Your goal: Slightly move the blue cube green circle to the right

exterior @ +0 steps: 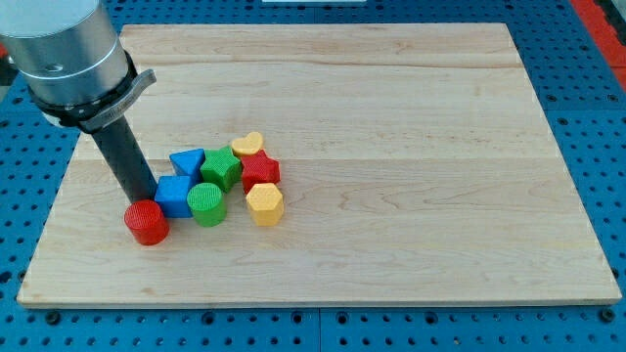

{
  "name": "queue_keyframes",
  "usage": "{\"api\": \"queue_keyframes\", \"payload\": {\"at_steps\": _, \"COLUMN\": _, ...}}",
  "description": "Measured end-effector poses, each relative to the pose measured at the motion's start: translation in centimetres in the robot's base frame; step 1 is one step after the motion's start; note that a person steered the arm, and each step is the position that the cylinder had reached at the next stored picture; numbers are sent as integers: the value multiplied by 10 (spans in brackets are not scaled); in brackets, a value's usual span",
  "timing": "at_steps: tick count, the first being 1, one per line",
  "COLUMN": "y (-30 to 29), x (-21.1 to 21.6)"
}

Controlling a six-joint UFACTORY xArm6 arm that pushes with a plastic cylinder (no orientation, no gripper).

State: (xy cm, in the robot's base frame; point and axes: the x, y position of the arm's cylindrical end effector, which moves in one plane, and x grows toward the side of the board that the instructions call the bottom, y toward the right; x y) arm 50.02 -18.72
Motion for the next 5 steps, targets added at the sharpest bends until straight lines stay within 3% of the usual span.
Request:
{"api": "queue_keyframes", "payload": {"at_steps": 3, "y": 20, "x": 3}}
{"api": "queue_keyframes", "payload": {"at_steps": 5, "y": -79, "x": 6}}
